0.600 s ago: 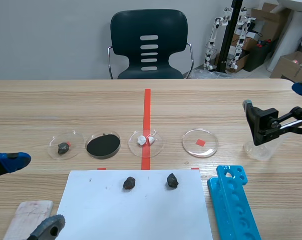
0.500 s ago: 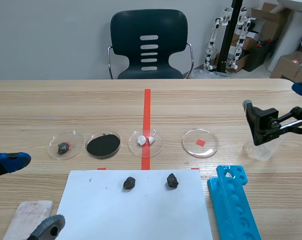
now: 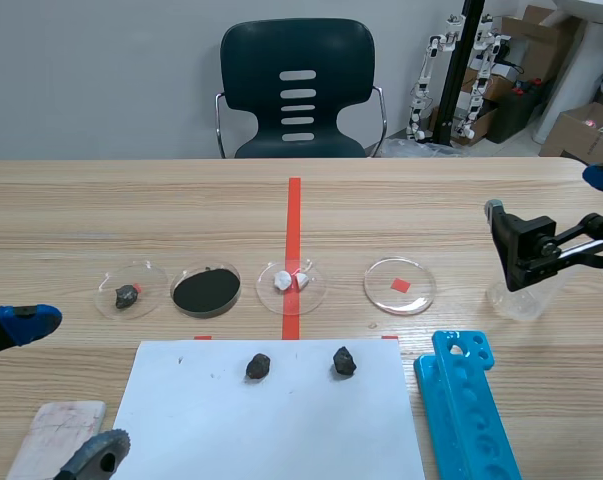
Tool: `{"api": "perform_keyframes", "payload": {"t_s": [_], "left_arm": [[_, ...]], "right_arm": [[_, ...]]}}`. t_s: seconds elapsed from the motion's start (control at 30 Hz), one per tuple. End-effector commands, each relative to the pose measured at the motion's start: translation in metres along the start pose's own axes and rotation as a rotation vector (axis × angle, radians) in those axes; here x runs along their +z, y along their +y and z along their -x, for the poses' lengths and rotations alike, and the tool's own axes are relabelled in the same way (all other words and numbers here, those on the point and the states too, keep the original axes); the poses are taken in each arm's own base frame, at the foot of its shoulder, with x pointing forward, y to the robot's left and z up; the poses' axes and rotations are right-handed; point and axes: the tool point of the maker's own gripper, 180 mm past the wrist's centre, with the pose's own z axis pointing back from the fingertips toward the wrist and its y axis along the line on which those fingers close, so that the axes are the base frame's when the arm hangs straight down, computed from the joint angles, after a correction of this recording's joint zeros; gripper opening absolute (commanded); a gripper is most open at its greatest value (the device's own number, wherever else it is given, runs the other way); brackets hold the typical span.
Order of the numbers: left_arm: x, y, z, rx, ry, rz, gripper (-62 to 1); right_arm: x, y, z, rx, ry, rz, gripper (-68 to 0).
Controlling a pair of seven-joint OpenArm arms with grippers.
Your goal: Return to the home posture
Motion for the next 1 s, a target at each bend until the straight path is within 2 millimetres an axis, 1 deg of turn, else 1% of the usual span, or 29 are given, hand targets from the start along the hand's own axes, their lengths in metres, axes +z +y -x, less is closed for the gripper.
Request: {"api": "perform_keyframes", "payload": {"t_s": [0.0, 0.53, 0.77, 0.97], "left_arm": [[-0.003, 0.001, -0.011, -0.007, -0.044, -0.002, 1.4], [-0.003, 0.001, -0.011, -0.007, -0.044, -0.002, 1.4], [-0.003, 0.001, -0.011, -0.007, -0.044, -0.002, 1.4], [-0.003, 0.001, -0.011, -0.007, -0.044, -0.002, 1.4]], "right_arm": [[-0.001, -0.005, -0.012, 0.010, -0.036, 0.004, -2.1], [-0.002, -0.005, -0.014, 0.015, -0.026, 0.004, -2.1], [-0.001, -0.006, -0.038, -0.011, -0.029, 0.007, -2.1], [0.010, 0.005, -0.057, -0.042, -0.066, -0.016, -2.1]]}}
